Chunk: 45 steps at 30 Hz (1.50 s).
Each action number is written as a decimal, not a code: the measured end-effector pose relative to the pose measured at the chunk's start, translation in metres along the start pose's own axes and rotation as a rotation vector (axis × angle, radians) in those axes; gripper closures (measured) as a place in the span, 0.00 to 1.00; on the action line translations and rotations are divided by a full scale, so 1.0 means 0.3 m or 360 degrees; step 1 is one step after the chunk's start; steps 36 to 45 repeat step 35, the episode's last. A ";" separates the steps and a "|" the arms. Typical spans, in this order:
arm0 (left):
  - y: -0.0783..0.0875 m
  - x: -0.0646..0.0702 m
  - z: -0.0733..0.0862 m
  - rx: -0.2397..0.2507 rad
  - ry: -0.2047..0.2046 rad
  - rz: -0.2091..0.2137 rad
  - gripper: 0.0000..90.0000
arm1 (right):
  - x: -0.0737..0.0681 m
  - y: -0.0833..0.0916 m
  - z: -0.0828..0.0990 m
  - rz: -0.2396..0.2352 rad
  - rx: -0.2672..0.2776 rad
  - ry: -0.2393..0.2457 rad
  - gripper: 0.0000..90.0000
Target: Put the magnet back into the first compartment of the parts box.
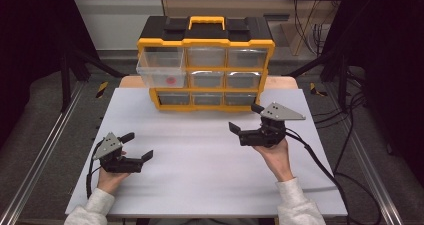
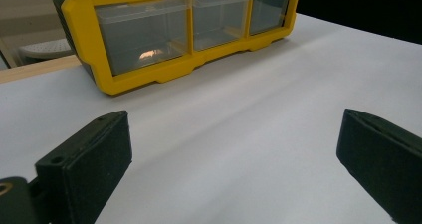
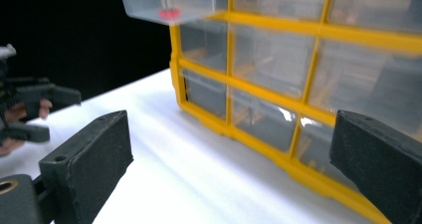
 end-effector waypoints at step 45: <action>-0.005 0.005 0.005 -0.0020 -0.0010 0.0008 0.01 | 0.147 0.127 0.390 0.0033 -0.0101 -0.0144 0.02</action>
Point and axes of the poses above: each handheld gripper's, and its own axes: y roughly backward along the jaws, z roughly out of its underside, x roughly to its right, the point moved 3 cm from there along -y, roughly forward along the jaws, and after that the axes turned 1 degree about z, right-handed, at the moved point
